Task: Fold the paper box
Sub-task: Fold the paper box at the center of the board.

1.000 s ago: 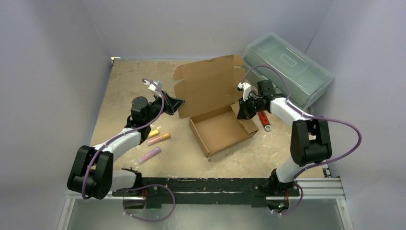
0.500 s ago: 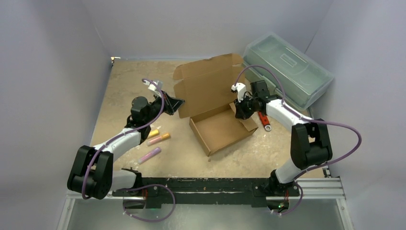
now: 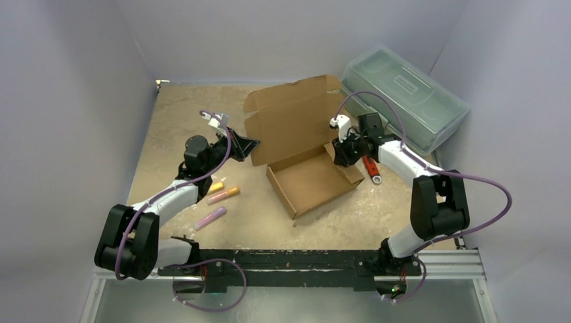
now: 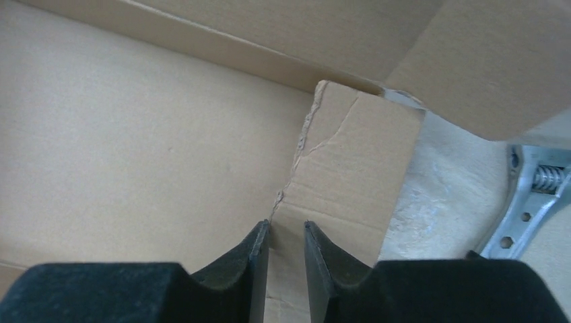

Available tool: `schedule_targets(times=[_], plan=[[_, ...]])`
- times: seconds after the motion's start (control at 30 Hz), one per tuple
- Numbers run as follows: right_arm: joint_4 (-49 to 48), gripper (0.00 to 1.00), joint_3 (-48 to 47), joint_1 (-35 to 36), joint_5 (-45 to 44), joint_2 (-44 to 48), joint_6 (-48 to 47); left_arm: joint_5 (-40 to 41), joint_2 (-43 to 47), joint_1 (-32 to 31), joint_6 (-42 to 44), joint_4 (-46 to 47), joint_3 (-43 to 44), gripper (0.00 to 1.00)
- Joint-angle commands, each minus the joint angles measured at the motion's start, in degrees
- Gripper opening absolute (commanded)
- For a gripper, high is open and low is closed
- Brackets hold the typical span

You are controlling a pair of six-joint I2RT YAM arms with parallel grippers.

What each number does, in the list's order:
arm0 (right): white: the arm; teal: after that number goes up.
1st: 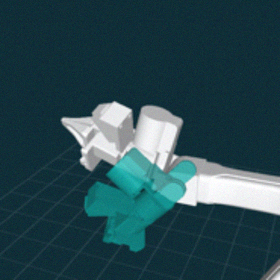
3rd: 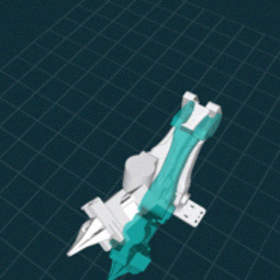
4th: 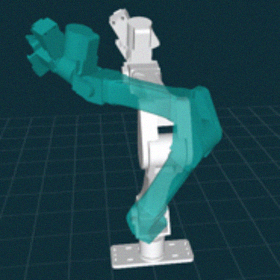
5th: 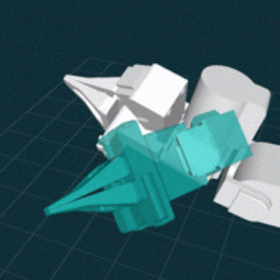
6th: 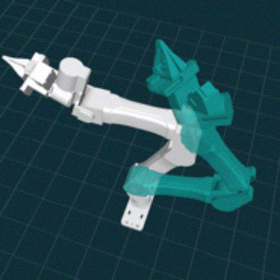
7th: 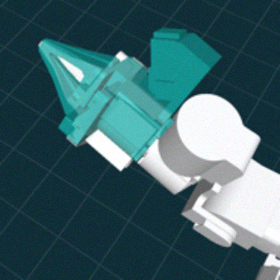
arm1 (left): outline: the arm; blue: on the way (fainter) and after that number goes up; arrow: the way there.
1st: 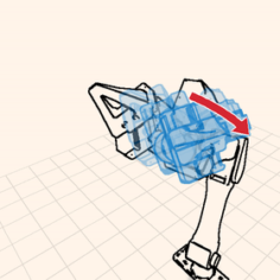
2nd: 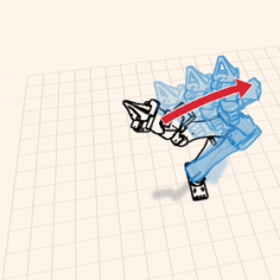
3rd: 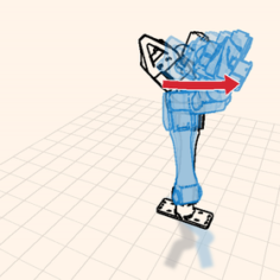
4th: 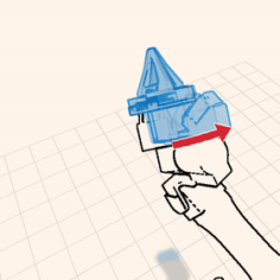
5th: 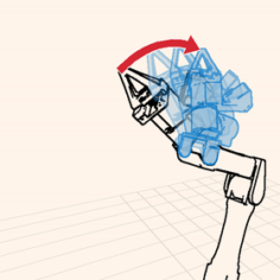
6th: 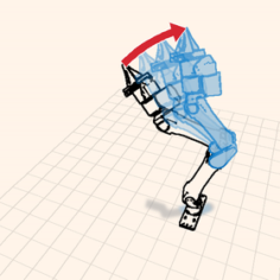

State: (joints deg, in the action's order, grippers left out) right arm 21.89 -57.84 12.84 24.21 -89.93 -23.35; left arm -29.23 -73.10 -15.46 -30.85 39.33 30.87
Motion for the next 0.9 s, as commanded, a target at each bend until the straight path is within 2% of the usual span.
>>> schedule_targets(times=[0.0,0.17,0.37,0.47,0.5,0.57,0.73,0.87], plan=[[0.05,0.29,0.63,-2.60,1.32,2.68,-1.60,-0.74,0.77,-0.34,0.28,2.32,2.44,0.00],[-1.74,0.36,1.47,-2.76,-5.61,2.50,-2.14,-0.88,0.71,-0.32,0.19,2.33,2.43,0.00],[-2.10,0.37,1.68,-2.76,-8.63,1.83,-2.09,-1.00,0.76,-0.35,0.11,2.41,2.41,0.00],[-2.09,0.55,1.67,-2.73,-8.60,1.59,-1.67,-0.98,0.64,-0.35,0.01,2.35,2.44,0.00],[-2.21,0.64,1.68,-2.75,-7.96,1.60,-1.38,-1.00,0.68,-0.33,0.07,2.34,2.39,0.00],[-2.43,0.72,1.47,-2.87,-5.54,1.45,0.15,-0.92,0.67,-0.36,0.05,2.28,2.44,0.00],[-2.17,0.78,1.01,-3.98,-3.95,-0.16,1.50,-0.86,0.62,-0.35,0.11,2.33,2.44,0.00],[0.03,0.78,-0.36,-6.41,2.45,-2.25,2.50,-0.88,0.67,-0.36,0.04,2.31,2.44,0.00]])
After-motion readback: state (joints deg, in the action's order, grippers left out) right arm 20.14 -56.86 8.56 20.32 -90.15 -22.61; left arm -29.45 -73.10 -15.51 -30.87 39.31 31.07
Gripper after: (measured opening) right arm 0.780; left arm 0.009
